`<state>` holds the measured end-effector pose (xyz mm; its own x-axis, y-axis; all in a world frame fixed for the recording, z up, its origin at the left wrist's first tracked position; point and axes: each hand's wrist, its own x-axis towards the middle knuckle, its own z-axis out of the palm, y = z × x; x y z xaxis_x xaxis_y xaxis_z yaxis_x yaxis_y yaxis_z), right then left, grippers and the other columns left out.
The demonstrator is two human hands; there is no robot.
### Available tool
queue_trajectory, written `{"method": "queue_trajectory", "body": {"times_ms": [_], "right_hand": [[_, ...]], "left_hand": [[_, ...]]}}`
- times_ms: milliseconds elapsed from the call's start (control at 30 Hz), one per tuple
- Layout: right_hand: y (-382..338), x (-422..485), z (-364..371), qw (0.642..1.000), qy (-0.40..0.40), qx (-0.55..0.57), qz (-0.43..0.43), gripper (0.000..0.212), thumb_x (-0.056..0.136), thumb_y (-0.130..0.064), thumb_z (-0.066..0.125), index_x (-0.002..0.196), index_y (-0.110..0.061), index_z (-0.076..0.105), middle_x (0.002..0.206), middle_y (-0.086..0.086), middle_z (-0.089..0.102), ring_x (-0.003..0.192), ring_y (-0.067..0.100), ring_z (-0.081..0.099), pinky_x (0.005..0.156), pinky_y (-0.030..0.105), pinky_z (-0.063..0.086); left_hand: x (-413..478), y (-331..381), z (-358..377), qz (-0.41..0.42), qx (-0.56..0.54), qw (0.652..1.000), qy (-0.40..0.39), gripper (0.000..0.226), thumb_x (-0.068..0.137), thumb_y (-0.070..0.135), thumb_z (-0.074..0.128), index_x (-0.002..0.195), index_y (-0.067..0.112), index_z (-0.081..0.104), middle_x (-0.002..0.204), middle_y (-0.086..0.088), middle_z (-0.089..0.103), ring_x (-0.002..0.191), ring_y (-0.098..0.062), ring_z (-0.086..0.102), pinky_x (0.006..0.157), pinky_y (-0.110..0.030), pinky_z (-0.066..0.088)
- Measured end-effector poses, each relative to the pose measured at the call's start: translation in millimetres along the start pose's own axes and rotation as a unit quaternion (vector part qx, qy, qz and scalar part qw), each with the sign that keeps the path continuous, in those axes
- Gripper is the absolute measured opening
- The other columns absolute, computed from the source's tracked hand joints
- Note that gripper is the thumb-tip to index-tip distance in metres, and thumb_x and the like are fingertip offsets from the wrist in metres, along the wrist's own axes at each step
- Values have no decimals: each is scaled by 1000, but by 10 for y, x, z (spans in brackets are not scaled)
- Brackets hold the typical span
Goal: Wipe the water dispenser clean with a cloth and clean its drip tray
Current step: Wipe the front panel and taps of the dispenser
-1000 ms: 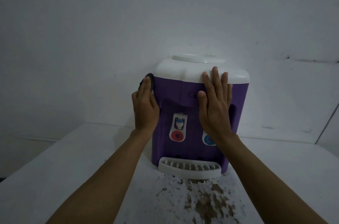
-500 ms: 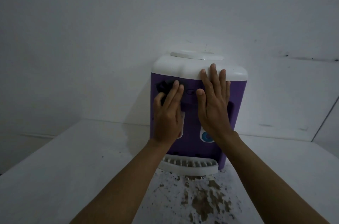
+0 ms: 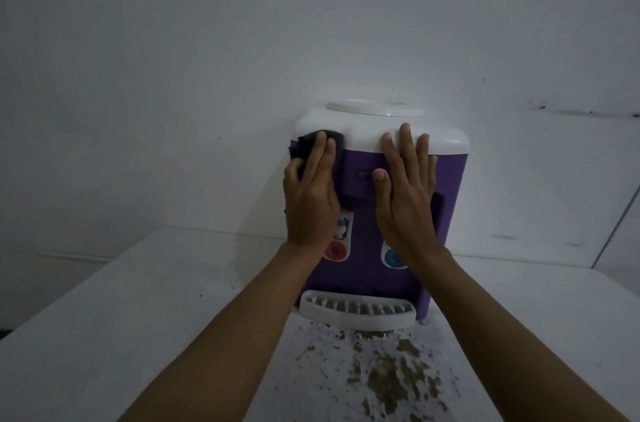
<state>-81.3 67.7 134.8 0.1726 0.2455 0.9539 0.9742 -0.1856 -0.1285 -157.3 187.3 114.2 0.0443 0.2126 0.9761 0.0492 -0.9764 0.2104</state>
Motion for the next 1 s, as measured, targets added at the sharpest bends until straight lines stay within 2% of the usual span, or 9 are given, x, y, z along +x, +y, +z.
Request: {"method": "queue_trajectory", "body": {"times_ms": [67,167,233,400,500,667,767,867,1000], "right_hand": [[4,-1,5,1000,0,-4,-1,52,103,-35,27,149,-12,25,158,12,13,146,31,-1,118,51,2],[17,-9,18,1000,3,-6,-4,52,102,-34,30,149,-10,25,158,14,13,146,32,-1,117,53,3],[24,-11,22,1000,3,-3,-5,53,102,-34,31,149,-10,25,158,14,13,146,32,-1,117,54,3],[16,-8,30,1000,7,-1,-6,53,102,-32,34,148,-8,25,158,15,13,146,33,-2,117,55,2],[5,-7,39,1000,6,-4,-5,53,102,-33,34,148,-8,26,158,16,13,146,34,-2,117,55,2],[26,-4,27,1000,-1,-7,-11,54,102,-33,33,149,-9,25,158,14,12,146,33,-3,117,54,1],[38,-2,36,1000,5,-7,-13,53,102,-30,35,148,-8,25,158,16,12,146,34,-3,116,56,1],[17,1,79,1000,22,-6,-7,52,102,-30,35,148,-7,26,157,18,13,145,37,-1,116,56,0],[10,-3,113,999,29,-15,-8,54,102,-32,35,148,-5,25,156,21,11,144,40,-2,116,57,-1]], "left_hand": [[22,-16,-13,-71,-19,997,19,44,101,13,43,144,8,41,152,-8,40,117,-25,42,101,-37,45],[20,-19,-46,-179,-46,982,34,45,100,8,41,146,8,39,153,-5,38,115,-8,29,101,-22,34],[-83,-47,-69,-227,-63,971,29,48,99,3,42,146,9,38,152,-4,39,115,-9,29,100,-21,32],[-393,-161,-131,-189,-79,979,1,45,98,10,45,143,8,43,150,-6,43,117,-15,36,100,-22,37],[-200,-182,-160,-174,-85,981,11,43,100,16,42,142,7,45,148,-7,45,124,-16,37,105,-24,33],[250,-244,-167,-100,-102,990,-5,41,101,10,42,141,4,44,150,-13,41,137,-24,36,109,-5,21],[145,-315,-188,-99,-120,988,-11,41,101,8,43,142,3,42,149,-14,41,138,-17,36,112,-13,26],[-102,-388,-222,-119,-141,982,-28,42,102,9,42,143,3,40,149,-12,43,140,-19,38,115,-25,31],[-463,-455,-284,-124,-137,981,-58,44,100,7,44,144,7,37,149,-10,43,139,-19,39,112,-18,31]]}}
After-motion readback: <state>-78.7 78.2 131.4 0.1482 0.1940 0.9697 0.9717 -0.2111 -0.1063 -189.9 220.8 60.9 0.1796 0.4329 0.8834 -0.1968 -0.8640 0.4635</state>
